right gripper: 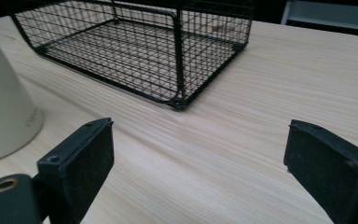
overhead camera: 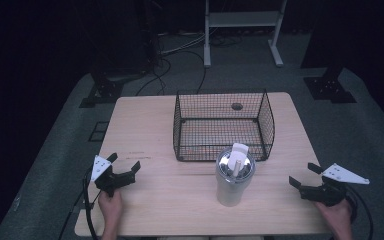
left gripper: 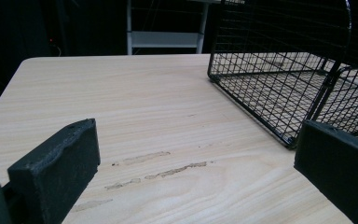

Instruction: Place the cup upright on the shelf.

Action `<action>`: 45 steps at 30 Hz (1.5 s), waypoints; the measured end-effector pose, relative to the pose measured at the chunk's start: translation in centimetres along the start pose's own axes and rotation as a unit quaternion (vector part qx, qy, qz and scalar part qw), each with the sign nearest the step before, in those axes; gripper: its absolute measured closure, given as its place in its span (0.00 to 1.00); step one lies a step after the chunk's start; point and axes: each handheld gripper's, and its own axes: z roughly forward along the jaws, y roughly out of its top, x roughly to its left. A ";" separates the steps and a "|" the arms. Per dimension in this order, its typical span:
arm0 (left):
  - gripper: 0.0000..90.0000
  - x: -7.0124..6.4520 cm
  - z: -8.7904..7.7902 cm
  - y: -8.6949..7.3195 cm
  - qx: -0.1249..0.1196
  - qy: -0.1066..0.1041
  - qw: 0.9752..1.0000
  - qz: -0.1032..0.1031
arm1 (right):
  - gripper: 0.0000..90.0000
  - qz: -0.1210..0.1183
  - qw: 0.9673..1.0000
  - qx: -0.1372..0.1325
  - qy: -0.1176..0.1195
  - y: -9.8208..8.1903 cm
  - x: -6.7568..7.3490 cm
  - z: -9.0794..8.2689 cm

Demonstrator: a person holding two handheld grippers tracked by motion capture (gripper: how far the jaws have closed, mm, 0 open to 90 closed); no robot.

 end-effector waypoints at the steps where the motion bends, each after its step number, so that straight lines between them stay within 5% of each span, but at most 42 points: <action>1: 0.00 0.0 0.0 0.0 0.000 -0.001 1.000 -0.001 | 0.09 -0.001 1.000 -0.002 0.005 0.0 0.0 -0.1; 14: 0.00 -0.1 -0.1 -0.1 -0.003 -0.006 1.000 0.004 | 0.09 -0.033 0.998 -0.010 0.053 1.6 2.3 -1.1; 23: 0.00 0.0 -0.2 -0.1 -0.008 -0.004 1.000 0.000 | 0.09 -0.077 0.993 0.001 0.087 3.5 4.6 -1.5; 32: 0.00 0.0 -0.1 -0.1 -0.006 -0.005 1.000 0.002 | 0.09 -0.083 0.989 0.005 0.121 4.2 5.8 -1.4; 45: 0.00 0.0 -0.2 -0.1 -0.007 -0.006 1.000 0.004 | 0.09 -0.107 0.977 0.017 0.184 5.3 9.5 0.5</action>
